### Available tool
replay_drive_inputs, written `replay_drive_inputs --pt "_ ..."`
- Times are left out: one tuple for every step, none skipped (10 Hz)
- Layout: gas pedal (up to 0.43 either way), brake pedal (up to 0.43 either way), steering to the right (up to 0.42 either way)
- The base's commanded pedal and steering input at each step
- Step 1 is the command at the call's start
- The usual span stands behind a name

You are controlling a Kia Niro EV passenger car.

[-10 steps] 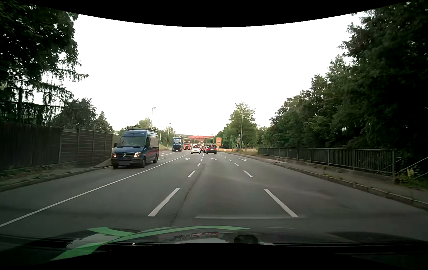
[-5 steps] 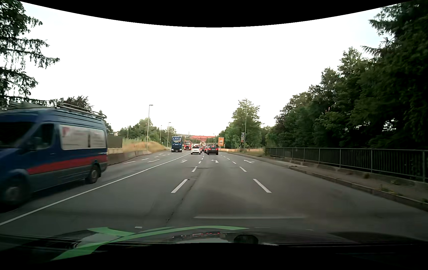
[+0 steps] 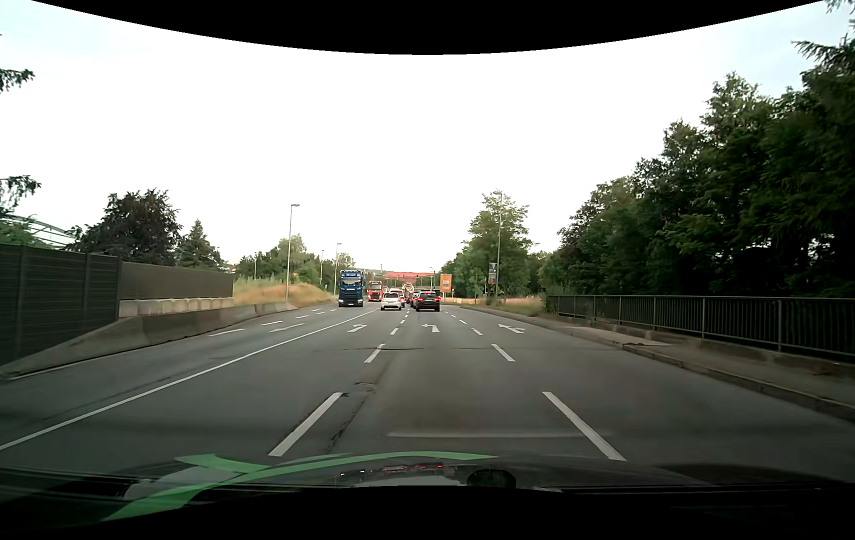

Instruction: Follow the waypoints while adhering to traffic rules and regulations

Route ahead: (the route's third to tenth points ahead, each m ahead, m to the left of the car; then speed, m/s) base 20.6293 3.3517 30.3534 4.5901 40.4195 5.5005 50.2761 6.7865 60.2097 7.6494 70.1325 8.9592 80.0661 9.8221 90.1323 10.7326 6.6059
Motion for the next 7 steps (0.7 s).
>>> replay_drive_inputs --pt "0.0 0.0 -0.014" --pt "0.0 0.0 -0.014" --pt "0.0 0.0 -0.014" --pt "0.0 0.0 -0.014" --pt "0.0 0.0 -0.014" --pt "0.0 0.0 -0.014" --pt "0.0 0.0 -0.014"
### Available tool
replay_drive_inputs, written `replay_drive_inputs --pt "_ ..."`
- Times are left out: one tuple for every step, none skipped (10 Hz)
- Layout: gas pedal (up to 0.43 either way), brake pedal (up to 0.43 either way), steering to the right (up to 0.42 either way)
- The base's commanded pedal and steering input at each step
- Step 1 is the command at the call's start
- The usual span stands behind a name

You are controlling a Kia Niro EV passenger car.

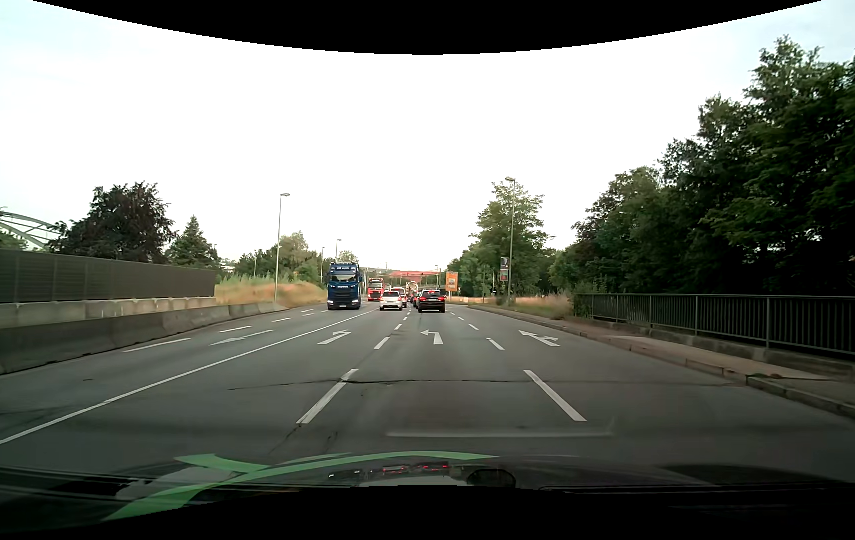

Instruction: Follow the waypoints while adhering to traffic rules and regulations

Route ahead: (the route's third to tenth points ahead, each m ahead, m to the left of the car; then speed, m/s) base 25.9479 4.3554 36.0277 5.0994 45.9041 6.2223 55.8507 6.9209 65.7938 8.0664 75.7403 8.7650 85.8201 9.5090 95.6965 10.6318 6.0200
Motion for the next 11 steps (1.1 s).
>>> replay_drive_inputs --pt "0.0 0.0 -0.014" --pt "0.0 0.0 -0.015" --pt "0.0 0.0 -0.014" --pt "0.0 0.0 -0.014" --pt "0.0 0.0 -0.013" --pt "0.0 0.0 -0.013" --pt "0.0 0.0 -0.014" --pt "0.0 0.0 -0.013" --pt "0.0 0.0 -0.014" --pt "0.0 0.0 -0.014" --pt "0.0 0.0 -0.013"
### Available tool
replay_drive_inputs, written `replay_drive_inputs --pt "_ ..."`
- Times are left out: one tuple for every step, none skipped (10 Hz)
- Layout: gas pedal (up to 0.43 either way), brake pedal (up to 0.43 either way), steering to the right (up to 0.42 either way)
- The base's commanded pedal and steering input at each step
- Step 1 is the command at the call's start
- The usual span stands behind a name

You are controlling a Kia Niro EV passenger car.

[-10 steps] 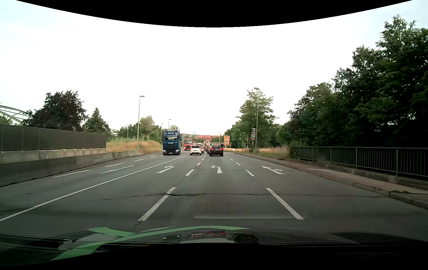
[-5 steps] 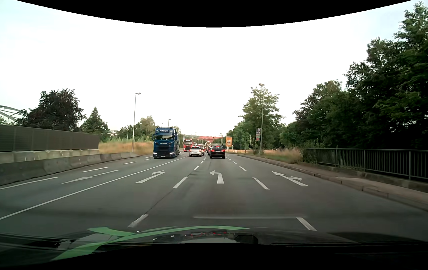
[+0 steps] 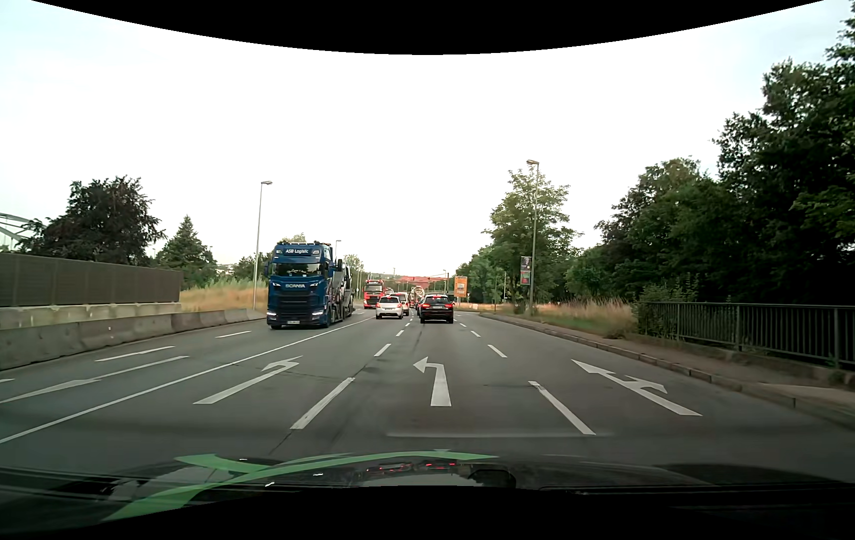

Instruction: Follow the waypoints while adhering to traffic rules and regulations

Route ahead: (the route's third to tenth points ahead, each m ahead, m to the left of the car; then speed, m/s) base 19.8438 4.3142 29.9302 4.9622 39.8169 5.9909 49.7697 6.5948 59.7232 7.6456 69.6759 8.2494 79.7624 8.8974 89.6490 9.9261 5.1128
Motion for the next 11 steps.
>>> replay_drive_inputs --pt "0.0 0.018 -0.013" --pt "0.0 0.018 -0.013" --pt "0.0 0.018 -0.013" --pt "0.0 0.024 -0.014" --pt "0.0 0.024 -0.014" --pt "0.0 0.037 -0.014" --pt "0.0 0.055 -0.015" --pt "0.0 0.061 -0.015" --pt "0.0 0.067 -0.015" --pt "0.0 0.067 -0.015" --pt "0.0 0.067 -0.015"
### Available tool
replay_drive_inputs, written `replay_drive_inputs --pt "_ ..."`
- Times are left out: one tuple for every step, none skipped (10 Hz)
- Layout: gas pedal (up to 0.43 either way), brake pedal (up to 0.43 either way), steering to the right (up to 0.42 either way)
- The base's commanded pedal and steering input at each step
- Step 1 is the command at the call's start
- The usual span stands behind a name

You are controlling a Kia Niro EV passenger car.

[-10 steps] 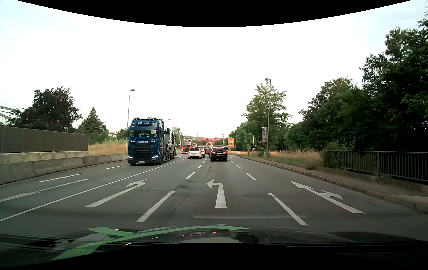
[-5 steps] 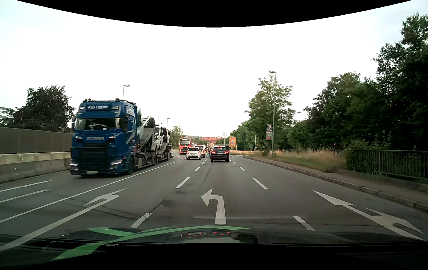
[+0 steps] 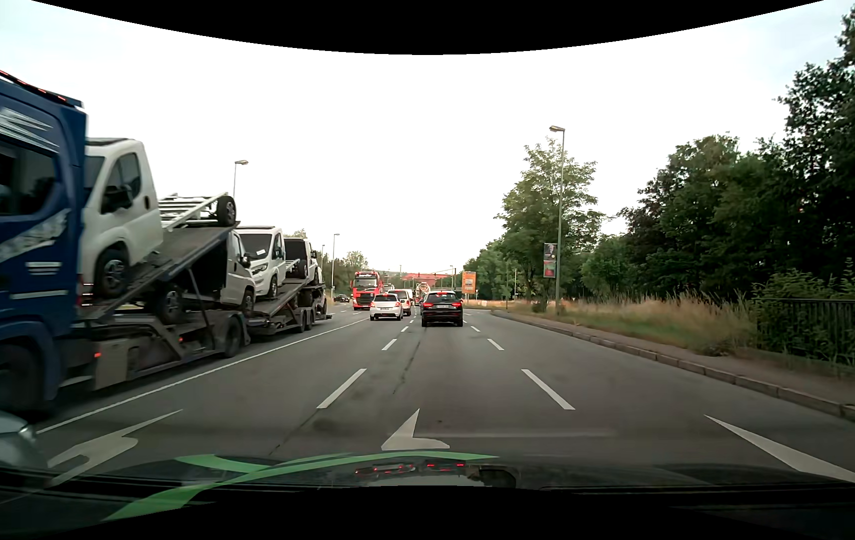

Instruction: Follow the waypoints while adhering to traffic rules and regulations

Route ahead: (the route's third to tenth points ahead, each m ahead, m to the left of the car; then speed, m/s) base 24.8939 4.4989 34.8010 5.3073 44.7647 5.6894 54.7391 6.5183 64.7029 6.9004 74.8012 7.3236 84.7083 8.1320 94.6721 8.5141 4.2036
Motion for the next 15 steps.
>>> replay_drive_inputs --pt "0.0 0.067 -0.015" --pt "0.0 0.067 -0.013" --pt "0.0 0.067 -0.013" --pt "0.0 0.061 -0.013" --pt "0.0 0.061 -0.012" --pt "0.0 0.055 -0.013" --pt "0.0 0.049 -0.012" --pt "0.0 0.049 -0.013" --pt "0.0 0.049 -0.012" --pt "0.0 0.049 -0.012" --pt "0.0 0.043 -0.012" --pt "0.0 0.043 -0.012" --pt "0.0 0.037 -0.011" --pt "0.0 0.03 -0.01" --pt "0.0 0.024 -0.01"
